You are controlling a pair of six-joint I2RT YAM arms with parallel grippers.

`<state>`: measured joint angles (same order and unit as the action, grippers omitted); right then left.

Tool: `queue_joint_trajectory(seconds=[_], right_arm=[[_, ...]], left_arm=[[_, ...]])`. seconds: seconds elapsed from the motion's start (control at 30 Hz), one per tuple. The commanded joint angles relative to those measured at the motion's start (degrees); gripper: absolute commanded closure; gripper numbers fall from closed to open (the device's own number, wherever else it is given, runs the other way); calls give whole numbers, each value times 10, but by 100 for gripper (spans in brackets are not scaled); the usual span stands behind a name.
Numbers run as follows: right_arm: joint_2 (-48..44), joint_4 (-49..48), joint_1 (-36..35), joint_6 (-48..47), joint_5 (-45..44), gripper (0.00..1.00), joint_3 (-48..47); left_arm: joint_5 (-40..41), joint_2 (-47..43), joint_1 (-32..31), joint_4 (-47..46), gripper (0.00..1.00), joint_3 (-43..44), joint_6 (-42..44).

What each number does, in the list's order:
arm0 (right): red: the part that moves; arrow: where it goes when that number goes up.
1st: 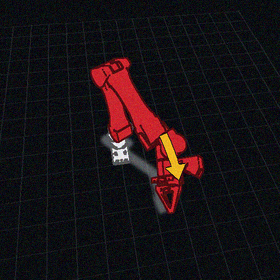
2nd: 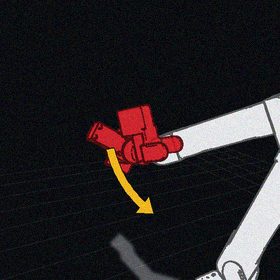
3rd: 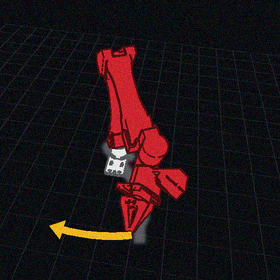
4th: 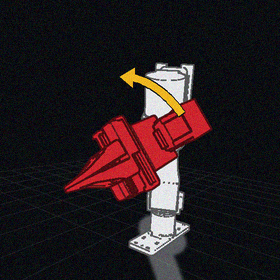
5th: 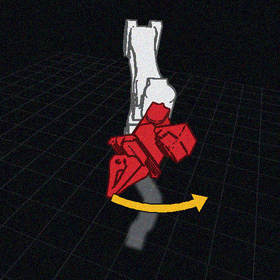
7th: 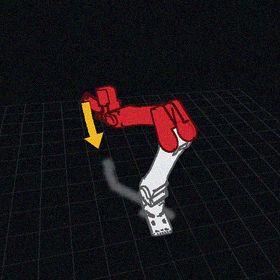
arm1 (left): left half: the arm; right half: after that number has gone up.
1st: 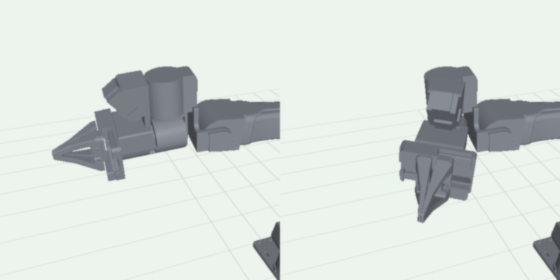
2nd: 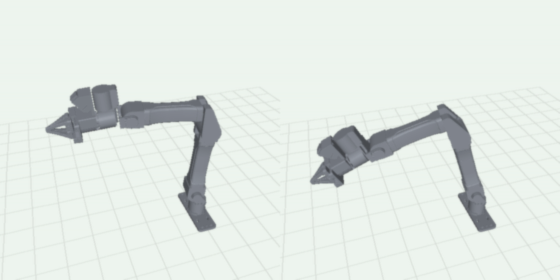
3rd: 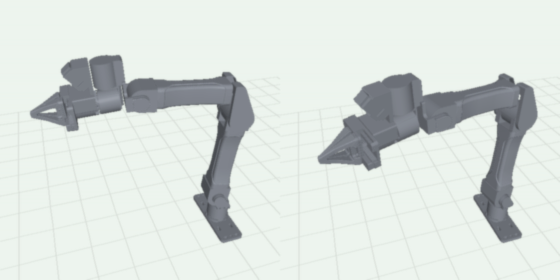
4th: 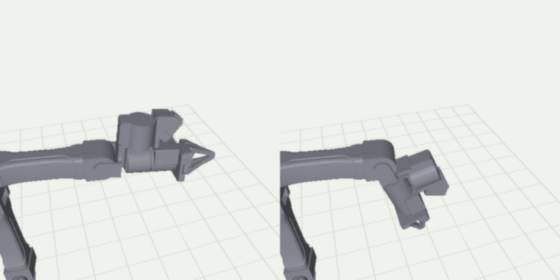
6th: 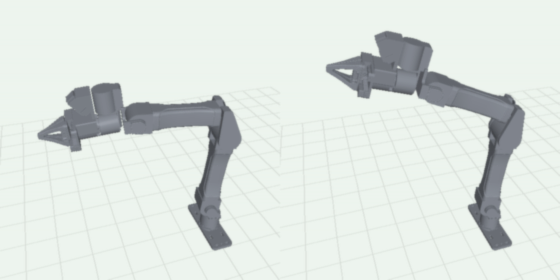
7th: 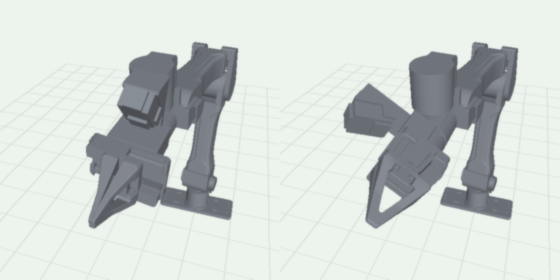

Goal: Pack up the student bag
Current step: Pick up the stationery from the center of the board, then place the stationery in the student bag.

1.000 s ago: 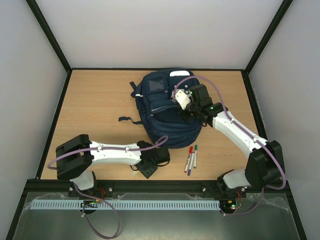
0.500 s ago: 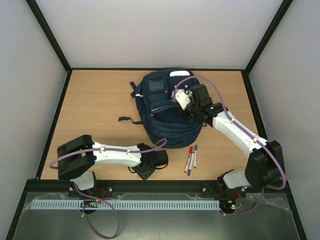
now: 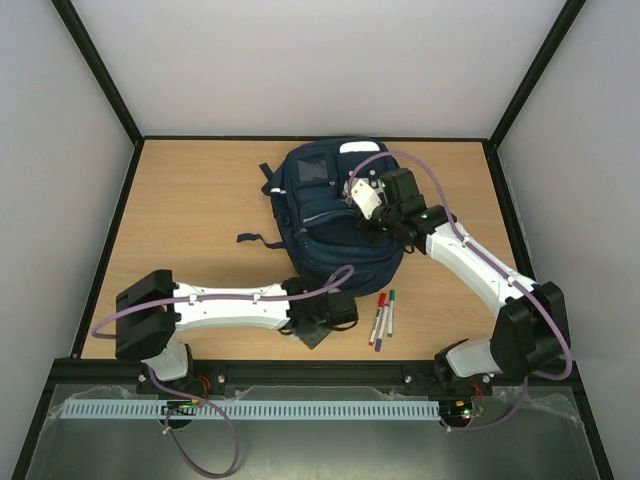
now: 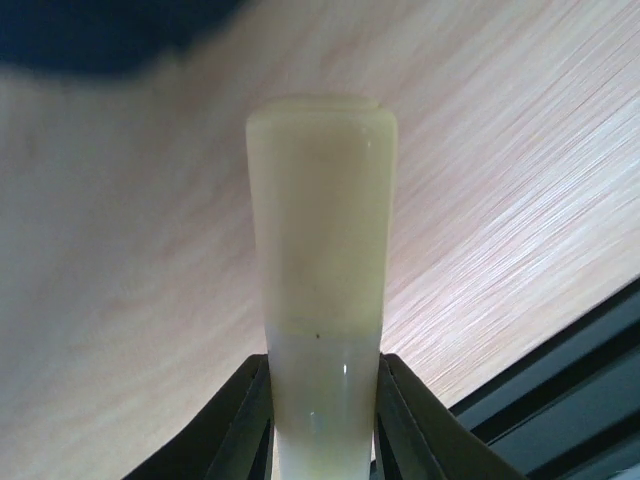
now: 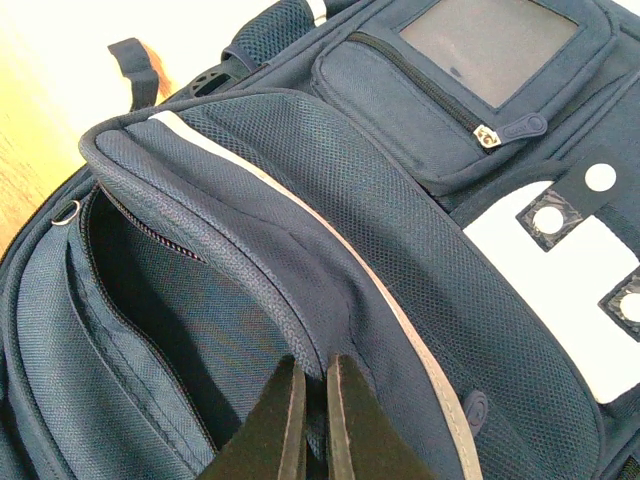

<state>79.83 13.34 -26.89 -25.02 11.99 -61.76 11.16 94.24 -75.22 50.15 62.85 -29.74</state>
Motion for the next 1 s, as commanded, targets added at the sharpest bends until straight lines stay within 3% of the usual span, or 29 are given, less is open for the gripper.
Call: queue_joint_trajectory(seconds=[0.0,0.2,0.4,0.73,0.97], right_arm=[[-29,-16,5,13,13,99,6],[-25,3,5,-10,9,99,-21],[-41,1,5,-24,0,99,-23],[-47,2,5,-27,19,99,-32],[-55,-5,5,-21,35,99,-17]], left_arm=[[88,12,-20,29,76,100,52],[170,72,-22,54,76,214,166],[304,139,-29,74,76,321,251],[471,169,-9,-71,78,290,438],[462,170,40,-226,78,246,569]])
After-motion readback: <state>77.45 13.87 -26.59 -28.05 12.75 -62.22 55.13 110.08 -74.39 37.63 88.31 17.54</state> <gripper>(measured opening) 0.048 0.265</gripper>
